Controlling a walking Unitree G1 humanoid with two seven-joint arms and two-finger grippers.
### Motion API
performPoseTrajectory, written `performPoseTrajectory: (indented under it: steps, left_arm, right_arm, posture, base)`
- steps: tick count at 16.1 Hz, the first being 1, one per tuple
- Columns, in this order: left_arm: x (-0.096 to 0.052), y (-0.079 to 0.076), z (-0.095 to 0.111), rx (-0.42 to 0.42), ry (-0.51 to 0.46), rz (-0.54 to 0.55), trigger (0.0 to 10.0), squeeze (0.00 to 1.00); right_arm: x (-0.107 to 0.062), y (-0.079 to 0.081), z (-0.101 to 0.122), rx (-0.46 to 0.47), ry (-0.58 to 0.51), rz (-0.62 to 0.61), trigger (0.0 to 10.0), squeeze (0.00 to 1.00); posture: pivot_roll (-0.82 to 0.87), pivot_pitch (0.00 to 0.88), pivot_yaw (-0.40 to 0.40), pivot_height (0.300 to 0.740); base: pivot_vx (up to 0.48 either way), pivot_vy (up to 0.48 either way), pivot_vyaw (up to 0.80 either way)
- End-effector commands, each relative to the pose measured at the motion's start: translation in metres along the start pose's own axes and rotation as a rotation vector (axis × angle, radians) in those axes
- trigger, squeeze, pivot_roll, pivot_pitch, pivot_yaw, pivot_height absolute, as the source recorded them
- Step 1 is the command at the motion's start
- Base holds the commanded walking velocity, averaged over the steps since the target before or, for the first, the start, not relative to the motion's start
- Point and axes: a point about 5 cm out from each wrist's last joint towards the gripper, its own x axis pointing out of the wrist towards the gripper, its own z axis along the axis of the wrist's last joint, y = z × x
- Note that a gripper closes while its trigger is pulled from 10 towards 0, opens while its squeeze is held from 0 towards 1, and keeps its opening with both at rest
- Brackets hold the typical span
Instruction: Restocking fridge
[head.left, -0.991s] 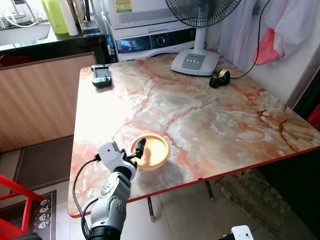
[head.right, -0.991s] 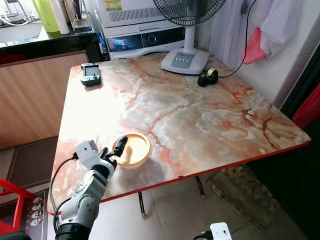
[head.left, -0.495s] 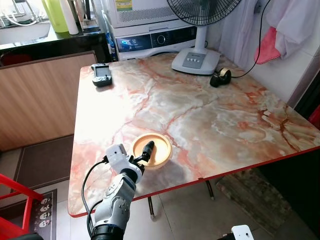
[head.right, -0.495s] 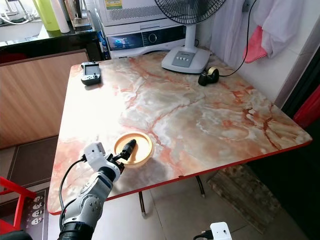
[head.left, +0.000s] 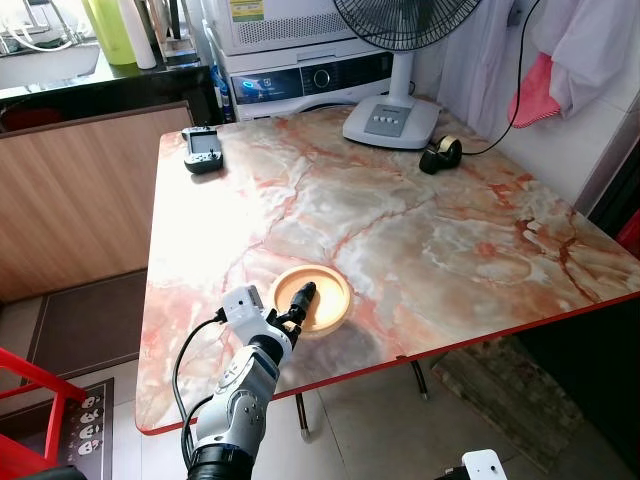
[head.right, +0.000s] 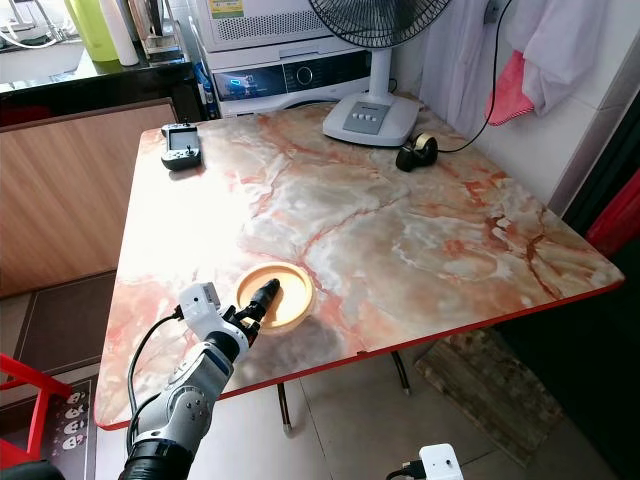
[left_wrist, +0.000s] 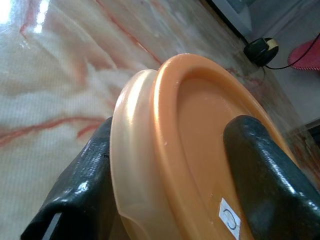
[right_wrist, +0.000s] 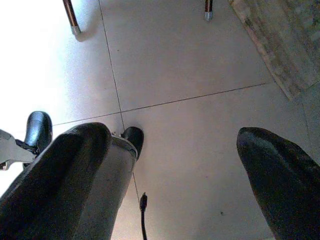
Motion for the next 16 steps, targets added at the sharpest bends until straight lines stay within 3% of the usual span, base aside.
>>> performPoseTrajectory:
  steps: [1, 9, 16]
  left_arm:
    - [0.003, -0.005, -0.007, -0.021, 0.024, -0.005, 0.0, 0.0]
    - [0.004, -0.007, -0.004, -0.013, 0.011, -0.023, 0.0, 0.0]
    - [0.004, -0.006, 0.012, -0.041, -0.072, -0.035, 0.0, 0.0]
  right_arm:
    - [0.0, 0.0, 0.002, -0.009, -0.006, 0.0, 10.0, 0.0]
    - [0.0, 0.0, 0.002, -0.008, -0.006, 0.0, 10.0, 0.0]
    - [0.0, -0.002, 0.002, -0.01, -0.005, -0.003, 10.0, 0.0]
  posture:
    - [-0.01, 0.0, 0.016, 0.74]
    - [-0.01, 0.0, 0.016, 0.74]
    - [-0.01, 0.0, 0.01, 0.74]
  base:
    - [0.0, 0.0, 0.0]
    - [0.0, 0.0, 0.0]
    - [0.0, 0.0, 0.0]
